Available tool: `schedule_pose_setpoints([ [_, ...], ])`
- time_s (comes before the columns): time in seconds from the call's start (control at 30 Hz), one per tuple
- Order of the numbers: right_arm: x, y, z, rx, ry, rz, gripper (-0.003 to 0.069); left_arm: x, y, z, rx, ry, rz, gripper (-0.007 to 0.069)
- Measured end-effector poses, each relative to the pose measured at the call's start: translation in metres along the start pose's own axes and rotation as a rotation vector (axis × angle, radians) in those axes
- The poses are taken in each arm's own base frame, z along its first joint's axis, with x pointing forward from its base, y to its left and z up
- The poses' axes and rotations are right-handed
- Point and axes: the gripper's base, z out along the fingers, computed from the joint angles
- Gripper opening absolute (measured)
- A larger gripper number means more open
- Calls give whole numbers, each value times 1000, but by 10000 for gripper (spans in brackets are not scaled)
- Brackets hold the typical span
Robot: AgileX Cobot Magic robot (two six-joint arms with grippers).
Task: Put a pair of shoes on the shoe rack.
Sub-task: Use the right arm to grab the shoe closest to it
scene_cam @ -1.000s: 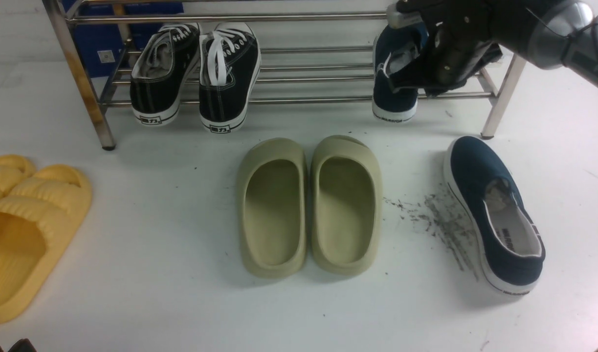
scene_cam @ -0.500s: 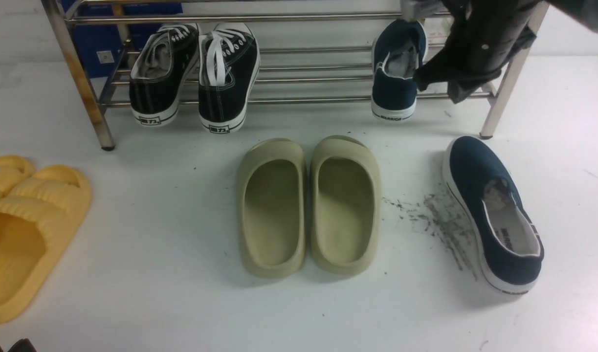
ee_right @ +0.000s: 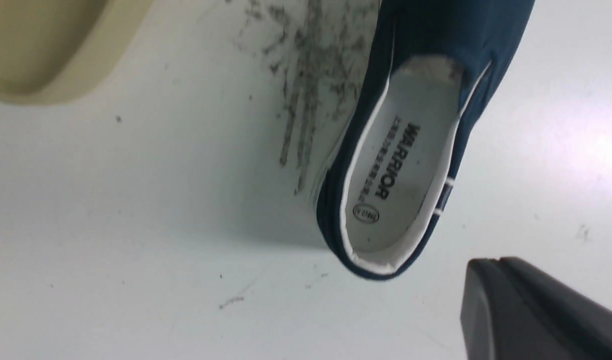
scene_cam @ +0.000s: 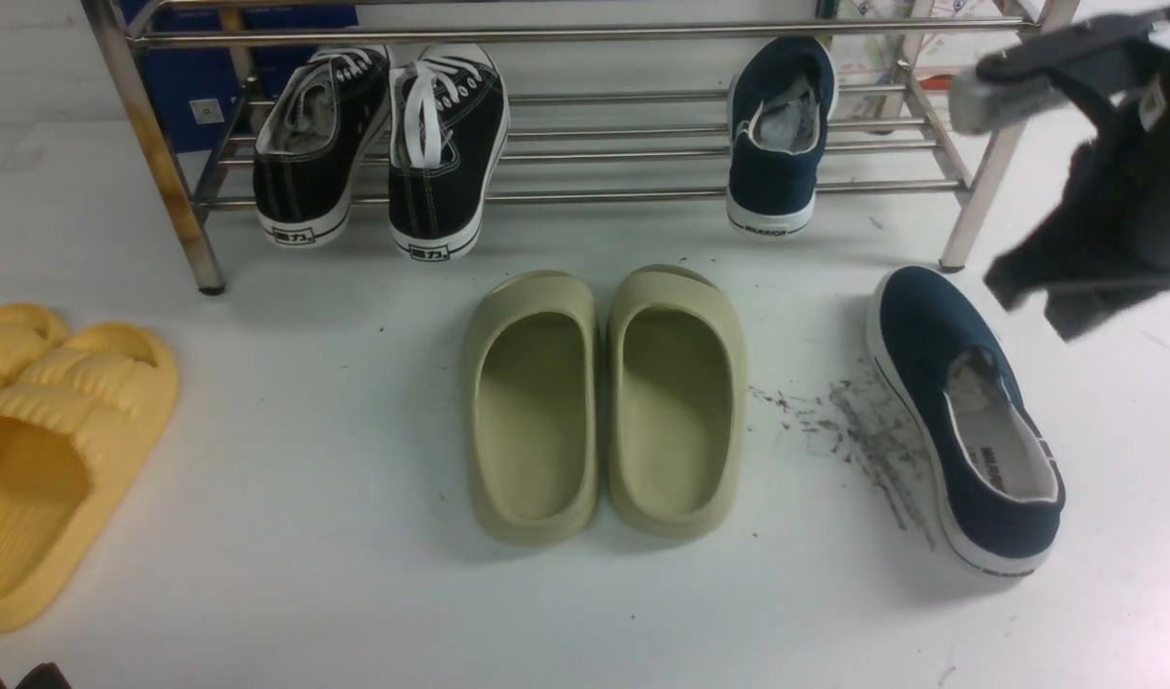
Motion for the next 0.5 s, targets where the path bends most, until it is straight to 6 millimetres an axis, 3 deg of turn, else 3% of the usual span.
schedule_pose_setpoints([
  [0.1, 17, 2, 14, -4, 59, -4, 27, 0, 0, 0, 0, 0, 0, 238],
  [0.23, 26, 0, 29, -38, 100, 30, 31, 0, 0, 0, 0, 1, 0, 238],
  [0.5, 21, -21, 53, -104, 128, 108, 62, 0, 0, 0, 0, 1, 0, 238],
])
